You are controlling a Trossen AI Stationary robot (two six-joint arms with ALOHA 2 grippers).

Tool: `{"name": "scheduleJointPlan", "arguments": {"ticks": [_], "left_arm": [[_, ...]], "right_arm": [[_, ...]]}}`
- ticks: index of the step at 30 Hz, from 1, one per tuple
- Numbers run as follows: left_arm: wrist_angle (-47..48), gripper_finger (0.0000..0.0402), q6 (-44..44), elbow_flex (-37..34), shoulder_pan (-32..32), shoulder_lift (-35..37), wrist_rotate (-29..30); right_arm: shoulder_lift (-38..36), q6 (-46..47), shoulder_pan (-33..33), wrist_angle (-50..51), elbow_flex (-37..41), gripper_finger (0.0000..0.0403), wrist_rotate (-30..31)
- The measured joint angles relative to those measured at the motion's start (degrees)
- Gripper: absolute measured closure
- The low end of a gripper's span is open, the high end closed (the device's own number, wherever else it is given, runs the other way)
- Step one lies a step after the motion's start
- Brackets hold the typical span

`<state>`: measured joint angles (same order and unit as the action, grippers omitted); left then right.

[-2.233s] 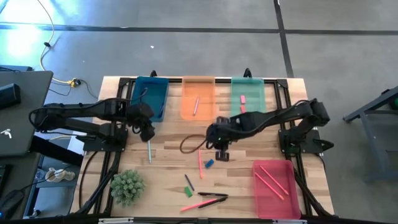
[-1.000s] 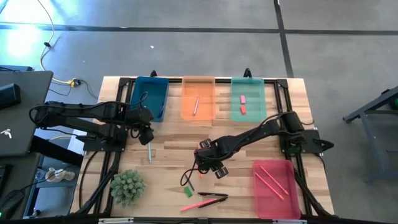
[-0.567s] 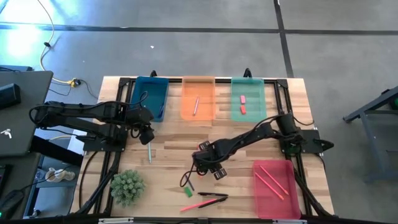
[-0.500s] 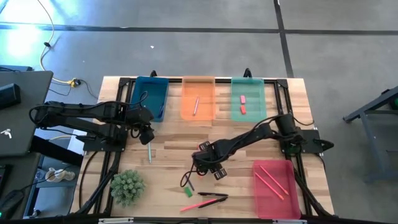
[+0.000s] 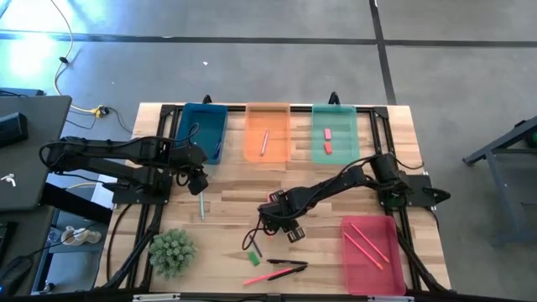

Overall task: Sort crayons/erasers/pens/pencils in bins
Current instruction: Put the blue eraser into the green bin

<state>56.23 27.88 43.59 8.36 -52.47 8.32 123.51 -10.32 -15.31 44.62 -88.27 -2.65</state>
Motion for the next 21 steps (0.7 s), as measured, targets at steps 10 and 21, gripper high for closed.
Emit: {"name": "scheduleJointPlan", "arguments": {"ticks": [10, 21], "left_arm": [[0.0, 0.0245, -0.48, 0.0, 0.0, -0.02, 0.02], [0.0, 0.0245, -0.59, 0.0, 0.0, -0.02, 0.0]], "right_arm": [[0.13, -1.29, 0.09, 0.04, 0.07, 0.0334, -1.17], [0.1, 0.28, -0.02, 0.09, 0.11, 0.0342, -1.36]]}}
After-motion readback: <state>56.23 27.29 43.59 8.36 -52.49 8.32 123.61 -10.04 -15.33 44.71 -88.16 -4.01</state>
